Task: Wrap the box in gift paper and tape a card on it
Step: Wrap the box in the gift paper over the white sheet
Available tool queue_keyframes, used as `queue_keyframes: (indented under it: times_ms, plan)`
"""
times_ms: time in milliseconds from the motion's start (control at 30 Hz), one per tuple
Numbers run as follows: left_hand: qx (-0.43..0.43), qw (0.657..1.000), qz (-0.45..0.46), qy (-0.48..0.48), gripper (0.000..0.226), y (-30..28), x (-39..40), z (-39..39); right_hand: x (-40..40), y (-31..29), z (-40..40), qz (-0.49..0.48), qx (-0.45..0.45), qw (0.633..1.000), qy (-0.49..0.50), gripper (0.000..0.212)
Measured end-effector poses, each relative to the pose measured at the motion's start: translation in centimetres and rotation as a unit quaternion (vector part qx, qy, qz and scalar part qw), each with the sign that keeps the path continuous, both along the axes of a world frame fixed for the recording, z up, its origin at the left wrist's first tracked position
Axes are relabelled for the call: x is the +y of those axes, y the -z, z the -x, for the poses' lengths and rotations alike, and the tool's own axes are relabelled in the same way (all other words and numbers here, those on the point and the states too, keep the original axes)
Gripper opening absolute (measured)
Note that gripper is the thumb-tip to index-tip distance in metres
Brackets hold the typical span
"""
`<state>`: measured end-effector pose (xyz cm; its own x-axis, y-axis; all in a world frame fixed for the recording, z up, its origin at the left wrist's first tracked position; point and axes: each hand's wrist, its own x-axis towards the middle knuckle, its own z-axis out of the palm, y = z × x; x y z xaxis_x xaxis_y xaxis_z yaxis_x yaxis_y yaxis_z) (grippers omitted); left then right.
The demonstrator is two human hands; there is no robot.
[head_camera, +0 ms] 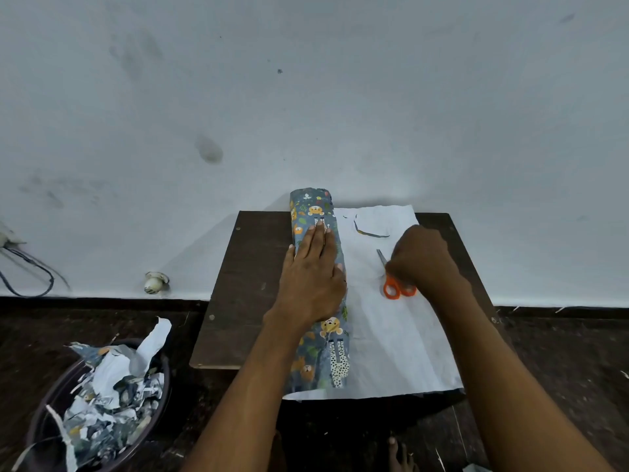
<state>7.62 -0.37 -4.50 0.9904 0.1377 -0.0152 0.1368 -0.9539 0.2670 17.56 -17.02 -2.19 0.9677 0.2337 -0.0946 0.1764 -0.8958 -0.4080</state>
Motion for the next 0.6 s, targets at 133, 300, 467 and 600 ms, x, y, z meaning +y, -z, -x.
queue_keyframes:
  times_ms: [133,300,467,600]
  plan:
    - [0.006,1.0,-0.005,0.001,0.07,0.1,0.0,0.1,2.9,1.1,-2.4,-0.08,-0.081,0.993,-0.028,0.024]
    - [0.007,1.0,-0.026,0.002,0.07,0.1,0.0,0.0,5.7,4.0,-3.2,0.001,-0.116,0.992,-0.04,0.02]
    - [0.005,0.999,-0.037,0.005,0.065,0.2,0.2,0.0,5.5,4.8,-3.6,-0.03,-0.124,0.992,-0.017,0.014]
    - [-0.003,1.0,-0.022,0.002,0.065,0.2,0.1,0.1,3.4,4.7,-3.8,-0.103,-0.138,0.985,0.028,0.016]
